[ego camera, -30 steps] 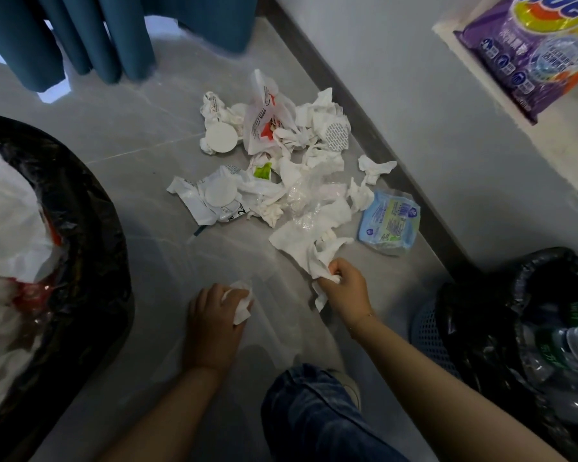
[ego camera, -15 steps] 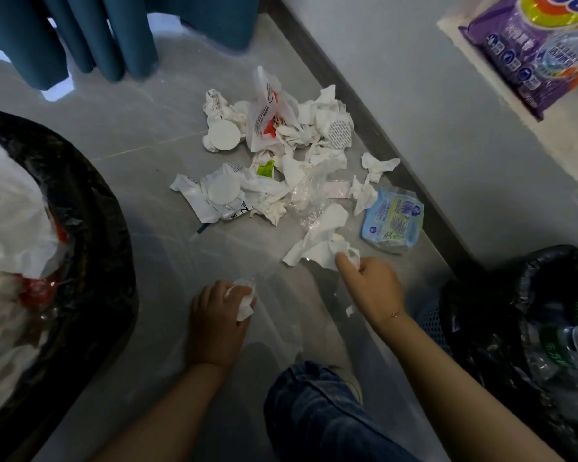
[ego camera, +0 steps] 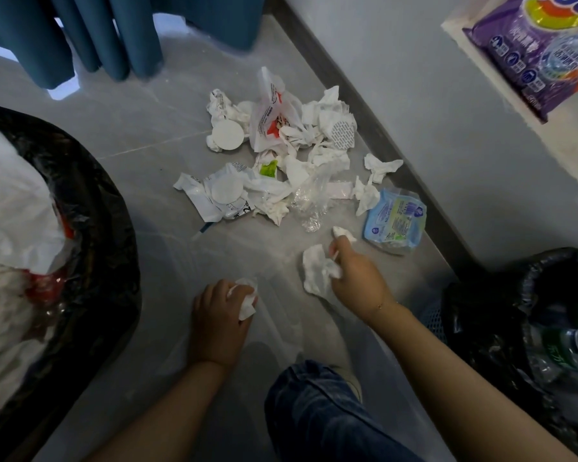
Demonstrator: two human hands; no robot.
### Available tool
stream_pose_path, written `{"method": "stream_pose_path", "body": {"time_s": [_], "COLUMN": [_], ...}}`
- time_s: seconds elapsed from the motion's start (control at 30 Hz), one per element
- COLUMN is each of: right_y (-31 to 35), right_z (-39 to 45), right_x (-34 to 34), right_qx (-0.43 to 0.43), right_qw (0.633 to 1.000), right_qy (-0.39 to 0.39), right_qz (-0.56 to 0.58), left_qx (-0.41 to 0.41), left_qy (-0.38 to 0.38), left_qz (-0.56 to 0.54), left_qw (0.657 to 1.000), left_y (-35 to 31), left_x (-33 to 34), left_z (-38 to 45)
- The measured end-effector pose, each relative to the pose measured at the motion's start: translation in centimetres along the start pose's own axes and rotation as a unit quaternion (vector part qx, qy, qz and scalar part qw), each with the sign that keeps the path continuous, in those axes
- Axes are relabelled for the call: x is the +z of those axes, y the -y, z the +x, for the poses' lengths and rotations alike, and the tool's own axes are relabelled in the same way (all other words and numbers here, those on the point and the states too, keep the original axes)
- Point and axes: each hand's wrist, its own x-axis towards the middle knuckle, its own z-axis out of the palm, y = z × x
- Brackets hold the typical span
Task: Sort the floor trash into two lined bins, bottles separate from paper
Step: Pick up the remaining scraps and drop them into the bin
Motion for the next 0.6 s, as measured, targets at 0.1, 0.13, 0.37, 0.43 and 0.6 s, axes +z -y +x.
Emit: {"method": "stream_pose_path", "body": {"time_s": [0.1, 0.13, 0.37, 0.43, 0.6], "right_y": [-0.6, -0.9, -2.6, -3.5, -3.5], "right_z": [-0.5, -0.7, -2.6, -2.8, -2.1], "right_x": [3.3, 4.4, 8.1, 8.5, 5.1], "right_qx": [0.005, 0.008, -0.061, -0.087, 0.023], "right_qw": [0.999, 0.999, 0.993, 0.989, 0.961], "right_qy": [0.034, 0.032, -0.093, -0.111, -0.177], "right_qz": [0.041, 0.043, 0.040, 0.043, 0.209], "left_qx": [-0.004, -0.003, -0.002, -0.004, 0.003], "left_qy": [0.003, 0.004, 0.009, 0.008, 0.005], "left_qz": [0.004, 0.004, 0.006, 0.005, 0.006], "left_qw": [1.000, 1.000, 1.000, 1.000, 1.000], "left_y": [0.0, 0.0, 0.0, 0.0, 0.0], "left_x": [0.1, 0.1, 0.0, -0.1, -0.2], "left_z": [0.0, 0.0, 0.0, 0.0, 0.0]}}
